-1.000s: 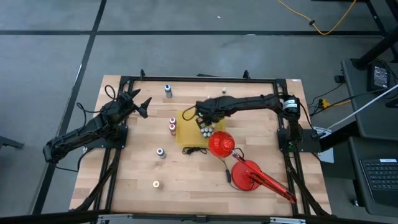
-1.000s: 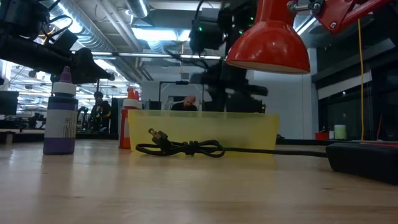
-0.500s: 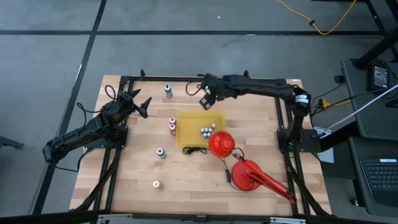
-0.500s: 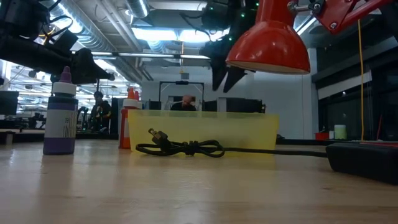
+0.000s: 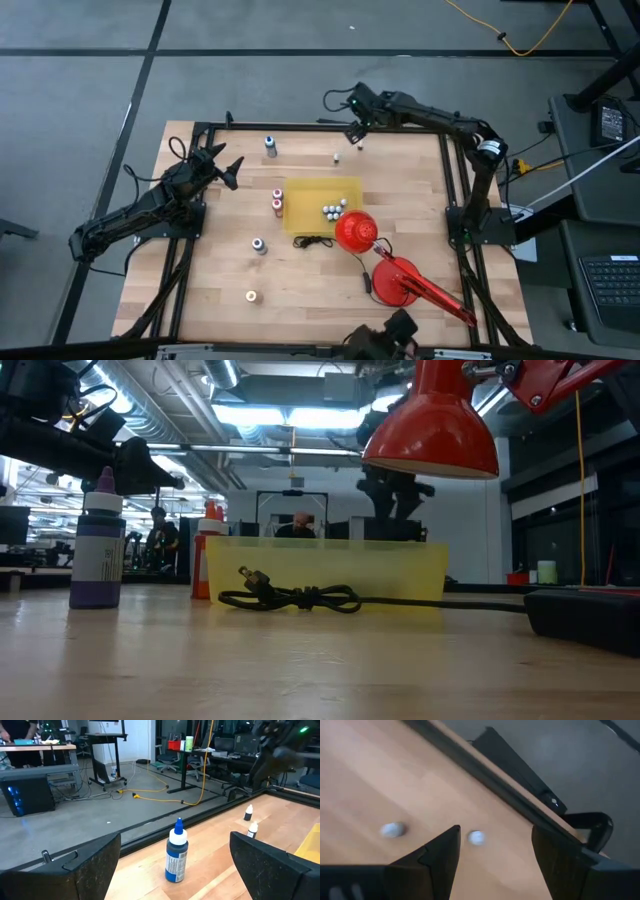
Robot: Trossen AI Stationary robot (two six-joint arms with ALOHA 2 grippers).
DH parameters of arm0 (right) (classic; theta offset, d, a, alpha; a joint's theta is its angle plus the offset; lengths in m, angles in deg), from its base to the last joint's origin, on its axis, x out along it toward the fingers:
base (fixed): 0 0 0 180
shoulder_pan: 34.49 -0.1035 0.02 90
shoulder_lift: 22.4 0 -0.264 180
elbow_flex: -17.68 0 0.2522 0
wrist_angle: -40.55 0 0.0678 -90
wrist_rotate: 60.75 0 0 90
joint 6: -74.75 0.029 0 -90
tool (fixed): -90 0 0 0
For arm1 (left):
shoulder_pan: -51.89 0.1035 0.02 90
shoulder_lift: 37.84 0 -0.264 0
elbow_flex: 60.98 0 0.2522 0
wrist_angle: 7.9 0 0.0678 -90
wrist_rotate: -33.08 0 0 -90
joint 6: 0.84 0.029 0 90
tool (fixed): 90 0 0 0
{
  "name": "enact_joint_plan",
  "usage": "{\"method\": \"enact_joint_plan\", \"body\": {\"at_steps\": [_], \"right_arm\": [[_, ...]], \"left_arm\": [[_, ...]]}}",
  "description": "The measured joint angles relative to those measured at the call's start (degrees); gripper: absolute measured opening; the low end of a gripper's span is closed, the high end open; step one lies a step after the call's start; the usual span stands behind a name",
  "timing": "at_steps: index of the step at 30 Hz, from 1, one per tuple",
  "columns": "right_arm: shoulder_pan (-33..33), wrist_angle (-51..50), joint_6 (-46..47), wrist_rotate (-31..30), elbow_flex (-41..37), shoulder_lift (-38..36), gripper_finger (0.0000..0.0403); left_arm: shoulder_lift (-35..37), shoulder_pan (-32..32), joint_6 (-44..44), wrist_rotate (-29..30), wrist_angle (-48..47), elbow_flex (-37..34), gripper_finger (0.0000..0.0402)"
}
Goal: Pick & Place food coloring
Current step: Put the small brown food coloring bottle into the yellow container
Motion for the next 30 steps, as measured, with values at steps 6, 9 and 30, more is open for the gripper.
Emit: {"method": "enact_joint_plan", "body": {"at_steps": [6, 9, 30], "right_arm": [[2.02, 5.84, -1.26, 2.53, -5.9, 0.04, 0.0245], [1.99, 9.7, -1.44, 2.94, -8.91, 0.04, 0.0245], [0.66, 13.67, -3.55, 6.06, -12.22, 6.46, 0.024]], "left_arm": [[0.0, 0.01, 0.0, -0.01, 0.01, 0.0, 0.0365], [0.0, 0.01, 0.0, -0.01, 0.01, 0.01, 0.0364], [0.0, 0.01, 0.01, -0.01, 0.02, 0.0, 0.0364]]}}
